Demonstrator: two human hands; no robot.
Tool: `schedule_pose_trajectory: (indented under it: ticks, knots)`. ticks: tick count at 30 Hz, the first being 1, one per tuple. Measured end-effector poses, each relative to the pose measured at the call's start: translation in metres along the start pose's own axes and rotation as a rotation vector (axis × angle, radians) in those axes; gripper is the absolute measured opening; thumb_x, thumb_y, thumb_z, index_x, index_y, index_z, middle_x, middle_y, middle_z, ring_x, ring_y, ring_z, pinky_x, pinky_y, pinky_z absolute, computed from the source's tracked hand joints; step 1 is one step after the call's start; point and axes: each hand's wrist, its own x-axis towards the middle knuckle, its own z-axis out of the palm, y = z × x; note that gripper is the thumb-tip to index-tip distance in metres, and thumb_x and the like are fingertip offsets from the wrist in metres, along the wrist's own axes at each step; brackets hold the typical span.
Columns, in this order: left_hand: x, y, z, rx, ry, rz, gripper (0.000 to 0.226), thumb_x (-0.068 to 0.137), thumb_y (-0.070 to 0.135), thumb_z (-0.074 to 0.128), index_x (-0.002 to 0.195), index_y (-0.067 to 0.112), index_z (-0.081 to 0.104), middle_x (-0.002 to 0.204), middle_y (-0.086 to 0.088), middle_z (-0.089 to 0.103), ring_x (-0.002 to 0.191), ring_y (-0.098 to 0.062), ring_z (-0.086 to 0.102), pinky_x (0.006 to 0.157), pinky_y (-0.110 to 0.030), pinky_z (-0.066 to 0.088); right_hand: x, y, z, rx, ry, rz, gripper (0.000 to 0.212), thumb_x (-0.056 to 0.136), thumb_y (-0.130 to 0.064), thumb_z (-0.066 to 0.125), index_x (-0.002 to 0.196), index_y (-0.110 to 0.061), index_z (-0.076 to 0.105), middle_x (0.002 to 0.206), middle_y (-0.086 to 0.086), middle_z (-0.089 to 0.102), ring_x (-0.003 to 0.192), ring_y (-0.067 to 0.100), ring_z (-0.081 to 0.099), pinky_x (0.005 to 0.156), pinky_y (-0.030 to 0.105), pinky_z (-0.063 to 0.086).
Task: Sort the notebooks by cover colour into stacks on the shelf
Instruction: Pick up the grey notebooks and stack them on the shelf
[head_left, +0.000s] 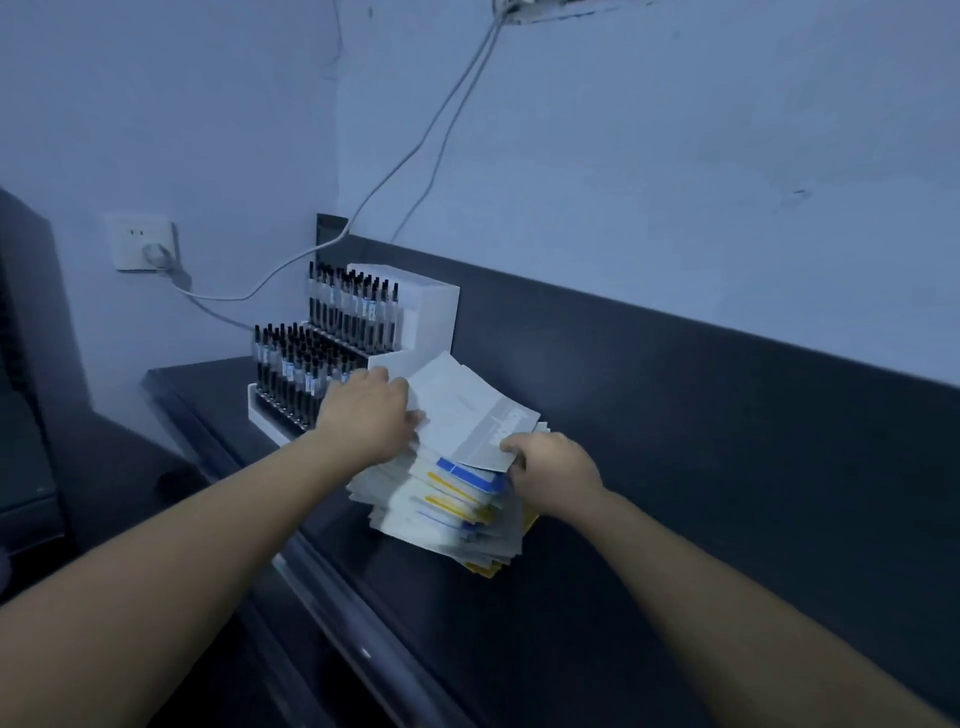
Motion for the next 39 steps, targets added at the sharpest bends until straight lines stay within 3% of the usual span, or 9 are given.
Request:
schedule_pose_trajectory:
  ticks: [6,13,15,19,23,30,32,36,39]
  knots:
    - [0.036,-0.006,0.016,-0.168,0.017,0.034,0.039,0.094,0.048,0.049,0.093,0.009,0.057,0.095,-0.008,0.06,0.092,-0.028,0.059,0.07,-0.034,0.048,0.025,-0.001,0.008,0.031,0.042,-0.015,0.026,0.085,-0.02,0.051,0.101,-0.011,0.069,0.105,0.005,0.066,0.098,0.028,0.06,0.078,0.042,0.054]
    - [0.05,-0.001,0.015,-0.25,-0.036,-0.051,0.042,0.086,0.051,0.061,0.068,0.016,0.047,0.065,0.001,0.049,0.066,-0.021,0.053,0.056,-0.027,0.04,0.026,0.007,0.003,0.21,-0.141,-0.101,0.055,0.063,-0.067,0.074,0.08,-0.016,0.059,0.089,0.0,0.048,0.081,0.016,0.05,0.067,0.034,0.043]
    - [0.051,-0.001,0.014,-0.251,-0.031,-0.06,0.042,0.086,0.05,0.061,0.065,0.017,0.046,0.064,0.0,0.05,0.064,-0.021,0.053,0.055,-0.026,0.039,0.028,0.006,0.001,0.206,-0.128,-0.148,0.051,0.065,-0.065,0.074,0.077,-0.018,0.06,0.088,0.003,0.049,0.081,0.016,0.05,0.066,0.036,0.043]
    - [0.052,0.0,0.012,-0.245,-0.032,-0.07,0.042,0.087,0.05,0.059,0.065,0.018,0.043,0.066,0.001,0.049,0.069,-0.022,0.053,0.057,-0.026,0.039,0.03,0.006,-0.005,0.204,-0.128,-0.176,0.066,0.072,-0.057,0.074,0.109,-0.003,0.064,0.105,0.015,0.057,0.095,0.025,0.055,0.086,0.045,0.047]
    - [0.051,0.003,0.012,-0.238,-0.041,-0.083,0.04,0.088,0.051,0.057,0.07,0.018,0.044,0.069,0.003,0.048,0.074,-0.023,0.054,0.061,-0.028,0.041,0.032,0.005,-0.003,0.045,-0.091,-0.24,0.049,0.077,-0.068,0.06,0.074,-0.02,0.055,0.088,0.005,0.055,0.081,0.019,0.052,0.071,0.039,0.047]
    - [0.051,0.008,0.005,-0.235,-0.014,-0.099,0.03,0.092,0.039,0.057,0.081,0.014,0.043,0.079,-0.001,0.048,0.078,-0.025,0.051,0.064,-0.031,0.04,0.03,-0.003,0.018,-0.39,0.271,-0.463,0.051,0.091,-0.048,0.029,0.072,-0.014,0.061,0.069,0.001,0.06,0.056,0.025,0.058,0.048,0.028,0.034]
    - [0.052,0.009,0.004,-0.3,-0.024,-0.114,0.032,0.094,0.029,0.055,0.07,0.014,0.039,0.074,-0.001,0.046,0.078,-0.027,0.051,0.065,-0.031,0.041,0.026,0.001,0.019,-0.366,0.333,-0.454,0.053,0.089,-0.046,0.023,0.07,-0.015,0.061,0.064,0.002,0.062,0.05,0.026,0.059,0.046,0.025,0.025]
    - [0.052,0.014,0.001,-0.481,-0.042,-0.147,0.031,0.097,0.015,0.048,0.067,0.011,0.04,0.076,-0.009,0.054,0.072,-0.029,0.056,0.061,-0.032,0.044,0.019,0.012,0.014,-0.227,0.337,-0.334,0.046,0.097,-0.05,0.024,0.088,-0.019,0.056,0.082,0.0,0.065,0.073,0.024,0.061,0.056,0.03,0.035]
    - [0.051,0.019,0.001,-0.966,-0.15,-0.306,0.013,0.099,0.007,0.043,0.088,0.002,0.05,0.082,-0.024,0.064,0.056,-0.037,0.068,0.053,-0.04,0.055,0.007,0.015,0.01,0.053,0.207,-0.176,0.033,0.095,-0.051,0.042,0.09,-0.022,0.056,0.086,-0.004,0.063,0.082,0.019,0.058,0.066,0.031,0.042]
